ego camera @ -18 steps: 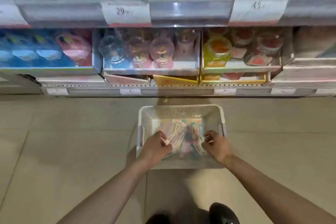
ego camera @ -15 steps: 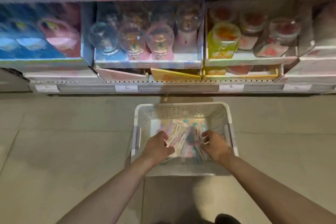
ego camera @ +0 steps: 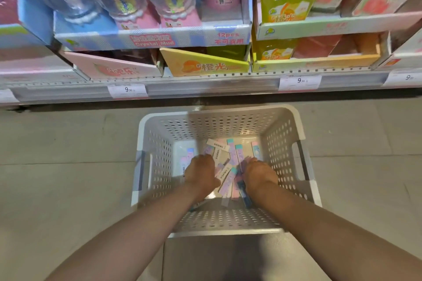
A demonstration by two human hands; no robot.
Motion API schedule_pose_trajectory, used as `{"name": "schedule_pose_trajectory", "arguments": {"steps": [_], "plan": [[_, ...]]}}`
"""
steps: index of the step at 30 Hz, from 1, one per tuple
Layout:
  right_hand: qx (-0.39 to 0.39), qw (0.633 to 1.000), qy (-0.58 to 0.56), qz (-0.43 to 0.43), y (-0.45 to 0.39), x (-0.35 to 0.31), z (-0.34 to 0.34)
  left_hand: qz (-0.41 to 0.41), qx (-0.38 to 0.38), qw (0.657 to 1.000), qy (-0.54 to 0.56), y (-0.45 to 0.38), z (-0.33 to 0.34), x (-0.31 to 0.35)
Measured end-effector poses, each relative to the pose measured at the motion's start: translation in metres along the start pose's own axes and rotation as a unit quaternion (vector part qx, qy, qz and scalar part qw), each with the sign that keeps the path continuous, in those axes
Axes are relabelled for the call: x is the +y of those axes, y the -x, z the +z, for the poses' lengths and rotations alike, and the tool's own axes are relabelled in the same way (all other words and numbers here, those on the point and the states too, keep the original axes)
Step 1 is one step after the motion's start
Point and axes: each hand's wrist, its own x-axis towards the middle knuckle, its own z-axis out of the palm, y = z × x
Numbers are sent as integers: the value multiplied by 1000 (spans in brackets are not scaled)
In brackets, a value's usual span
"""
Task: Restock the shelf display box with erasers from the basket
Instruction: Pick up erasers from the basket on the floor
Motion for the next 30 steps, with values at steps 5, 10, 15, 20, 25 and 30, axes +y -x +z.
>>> {"name": "schedule_pose_trajectory", "arguments": {"steps": [5, 10, 15, 20, 25, 30], "plan": [[20, 999, -35, -19, 7, -4, -5, 22, -23, 999, -13, -4, 8, 1], [0, 999, -39, 4, 8, -8, -8, 52, -8, 984, -173, -4, 19, 5], [25, 1000, -6, 1, 12, -2, -11, 57, -14, 984, -168, -5, 19, -1], [34, 999, -15, 27, 16, 4, -14, 63, -42, 993, -88, -7, 16, -7], [-6, 998, -54, -10, 18, 3, -18, 64, -73, 995, 22, -5, 7, -11], [-61, 990, -116, -54, 17, 0, -18, 21, -99, 988, 118, -4, -1, -13]]}}
